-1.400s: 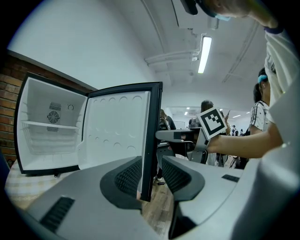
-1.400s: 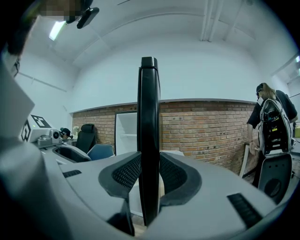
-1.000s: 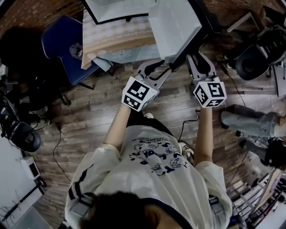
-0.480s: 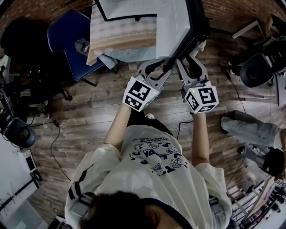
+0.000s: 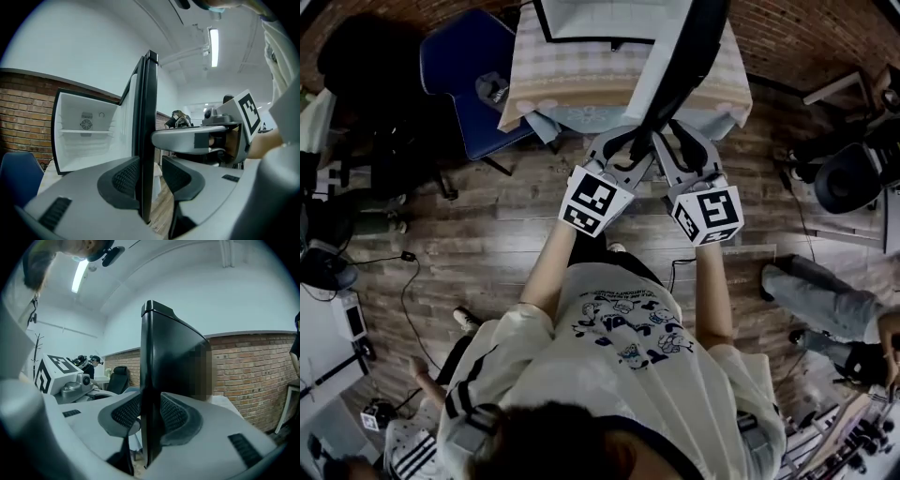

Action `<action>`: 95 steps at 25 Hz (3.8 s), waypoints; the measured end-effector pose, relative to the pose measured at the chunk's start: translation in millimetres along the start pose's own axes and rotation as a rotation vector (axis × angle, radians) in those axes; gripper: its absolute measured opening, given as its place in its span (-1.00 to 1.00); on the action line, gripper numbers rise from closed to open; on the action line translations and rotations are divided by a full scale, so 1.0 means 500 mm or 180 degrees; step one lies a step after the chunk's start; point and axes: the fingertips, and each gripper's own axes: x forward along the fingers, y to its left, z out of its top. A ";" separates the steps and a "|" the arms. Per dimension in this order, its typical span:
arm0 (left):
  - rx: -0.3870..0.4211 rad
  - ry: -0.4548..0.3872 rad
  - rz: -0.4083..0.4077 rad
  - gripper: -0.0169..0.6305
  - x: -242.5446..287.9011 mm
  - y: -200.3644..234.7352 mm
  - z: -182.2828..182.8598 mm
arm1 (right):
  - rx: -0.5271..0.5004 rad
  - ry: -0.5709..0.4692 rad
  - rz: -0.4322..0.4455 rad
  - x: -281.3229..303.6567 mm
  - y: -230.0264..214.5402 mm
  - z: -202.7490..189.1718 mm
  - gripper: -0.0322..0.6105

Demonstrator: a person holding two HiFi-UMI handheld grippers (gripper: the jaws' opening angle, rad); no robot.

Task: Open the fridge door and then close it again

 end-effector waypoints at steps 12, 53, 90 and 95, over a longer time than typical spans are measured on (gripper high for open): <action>-0.0133 0.0006 0.0480 -0.50 -0.042 0.155 -0.019 | 0.0077 -0.0055 0.0382 0.132 0.066 0.029 -0.46; -0.0263 0.0026 0.0749 -0.44 -0.035 0.685 0.011 | 0.0266 -0.0055 0.0647 0.620 0.114 0.108 -0.58; -0.0307 -0.0003 0.0792 -0.49 0.091 0.966 0.031 | 0.0560 -0.0052 0.0135 0.827 0.007 0.114 -0.60; -0.0301 -0.0025 0.0804 -0.50 0.098 0.966 0.034 | 0.0586 -0.0080 0.0043 0.821 -0.015 0.113 -0.60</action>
